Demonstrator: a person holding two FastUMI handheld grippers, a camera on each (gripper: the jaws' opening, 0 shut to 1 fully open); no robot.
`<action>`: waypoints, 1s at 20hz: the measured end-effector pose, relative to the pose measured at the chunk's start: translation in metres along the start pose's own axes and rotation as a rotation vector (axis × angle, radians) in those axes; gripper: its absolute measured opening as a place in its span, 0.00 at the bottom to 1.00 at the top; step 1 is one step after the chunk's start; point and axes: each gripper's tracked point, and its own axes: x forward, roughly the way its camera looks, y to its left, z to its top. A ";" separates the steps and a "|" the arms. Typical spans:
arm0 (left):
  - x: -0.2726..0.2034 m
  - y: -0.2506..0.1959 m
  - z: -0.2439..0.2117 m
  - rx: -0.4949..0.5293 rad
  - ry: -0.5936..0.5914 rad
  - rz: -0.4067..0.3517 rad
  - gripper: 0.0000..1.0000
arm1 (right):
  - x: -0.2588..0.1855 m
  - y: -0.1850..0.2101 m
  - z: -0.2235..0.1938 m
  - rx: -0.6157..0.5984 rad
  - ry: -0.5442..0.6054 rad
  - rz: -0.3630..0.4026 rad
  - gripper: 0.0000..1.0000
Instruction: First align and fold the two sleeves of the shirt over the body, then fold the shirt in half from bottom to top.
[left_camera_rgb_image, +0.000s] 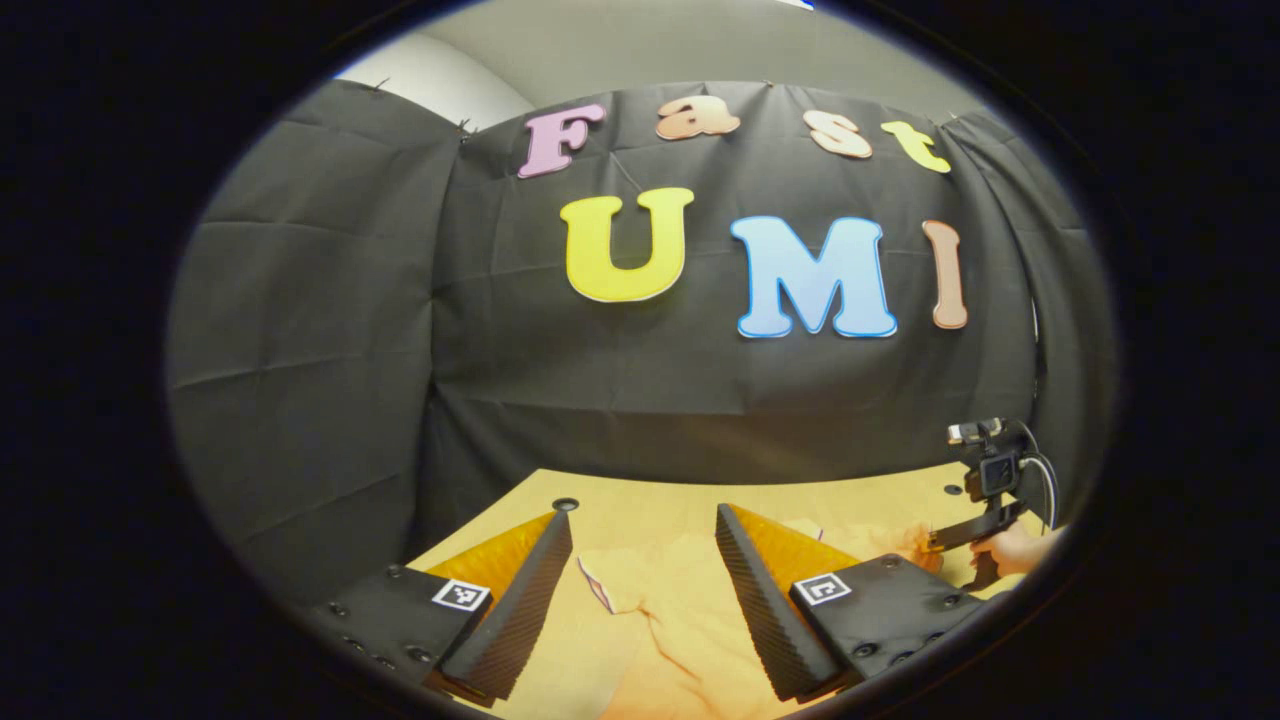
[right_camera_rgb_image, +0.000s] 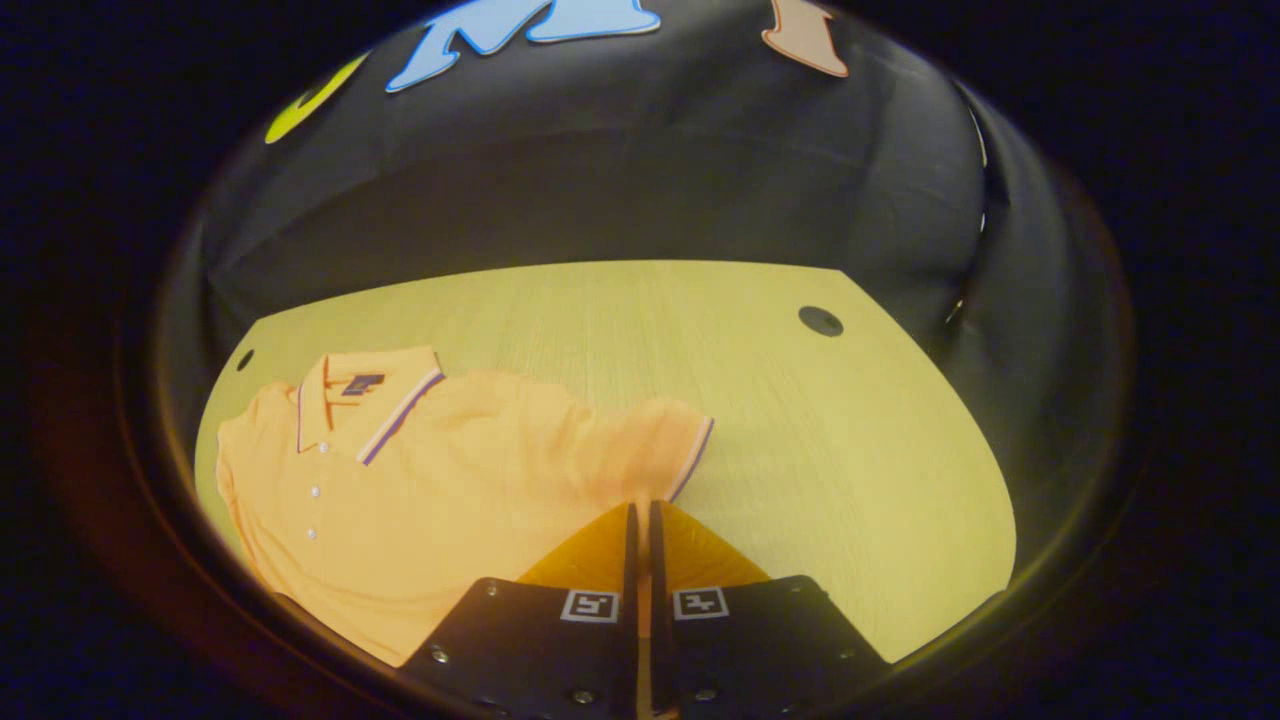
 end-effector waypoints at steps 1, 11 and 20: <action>-0.002 0.000 0.000 -0.003 -0.002 0.001 0.96 | -0.004 0.004 0.005 -0.018 -0.017 0.005 0.05; -0.018 0.012 -0.008 -0.029 0.007 0.053 0.96 | -0.034 0.090 0.015 -0.219 -0.089 0.184 0.05; -0.025 0.029 -0.022 -0.041 0.021 0.092 0.96 | -0.032 0.129 -0.007 -0.330 -0.051 0.248 0.08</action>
